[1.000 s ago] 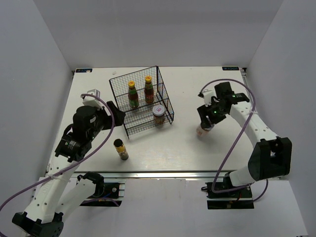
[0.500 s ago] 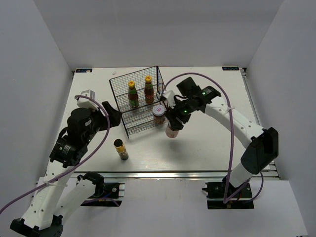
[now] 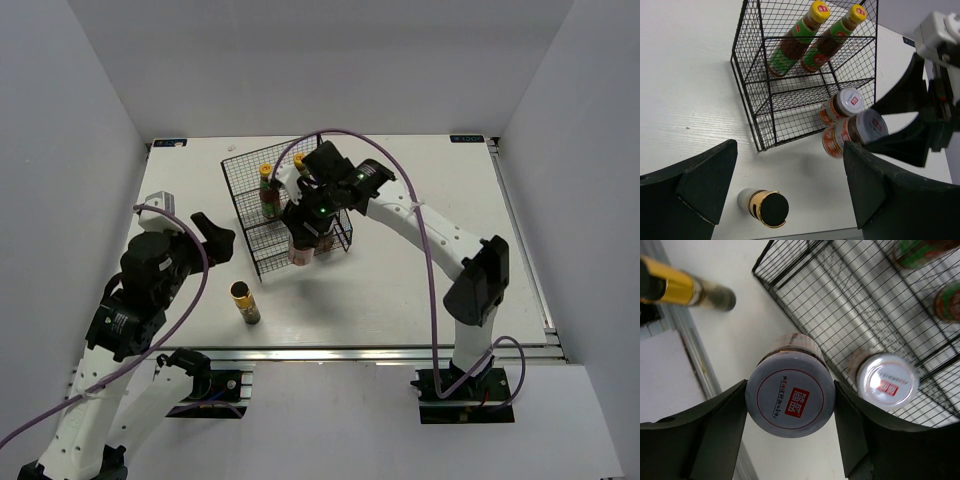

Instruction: Organize the condiment bottles

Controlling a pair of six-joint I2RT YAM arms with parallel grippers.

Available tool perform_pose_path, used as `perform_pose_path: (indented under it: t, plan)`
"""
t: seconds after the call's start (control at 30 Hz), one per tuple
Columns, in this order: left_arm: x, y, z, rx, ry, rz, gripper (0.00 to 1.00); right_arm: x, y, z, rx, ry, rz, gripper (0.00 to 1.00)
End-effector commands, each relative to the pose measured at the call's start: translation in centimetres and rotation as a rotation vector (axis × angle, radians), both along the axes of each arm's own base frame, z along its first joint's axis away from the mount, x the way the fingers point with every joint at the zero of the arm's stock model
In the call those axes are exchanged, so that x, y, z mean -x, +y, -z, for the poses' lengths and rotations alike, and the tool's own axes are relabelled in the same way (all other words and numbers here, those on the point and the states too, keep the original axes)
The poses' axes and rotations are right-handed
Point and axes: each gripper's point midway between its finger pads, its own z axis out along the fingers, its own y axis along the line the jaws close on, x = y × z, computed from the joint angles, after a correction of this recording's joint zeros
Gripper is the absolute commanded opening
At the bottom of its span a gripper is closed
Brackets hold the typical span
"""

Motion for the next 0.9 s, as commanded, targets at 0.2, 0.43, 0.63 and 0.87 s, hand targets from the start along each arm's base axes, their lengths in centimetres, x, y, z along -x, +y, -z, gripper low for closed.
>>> perform_pose_path:
  t: [0.2,0.43,0.63,0.87]
  plan:
    - [1.5,1.2,-0.8,0.036,-0.025,-0.049,0.96,-3.2,4.6,-5.7,-0.170,-0.147,0.067,0.00]
    - [1.5,1.2,-0.6,0.039,-0.024,-0.050,0.96,-5.3,5.5,-5.3,-0.163,-0.200,0.126,0.00]
    - [1.6,1.3,-0.4,0.038,-0.022,-0.053,0.96,-6.7,6.3,-4.2,-0.149,-0.212,0.159,0.00]
    - [1.8,1.4,-0.3,0.052,-0.023,-0.059,0.96,-8.1,6.5,-2.4,-0.113,-0.232,0.201,0.00]
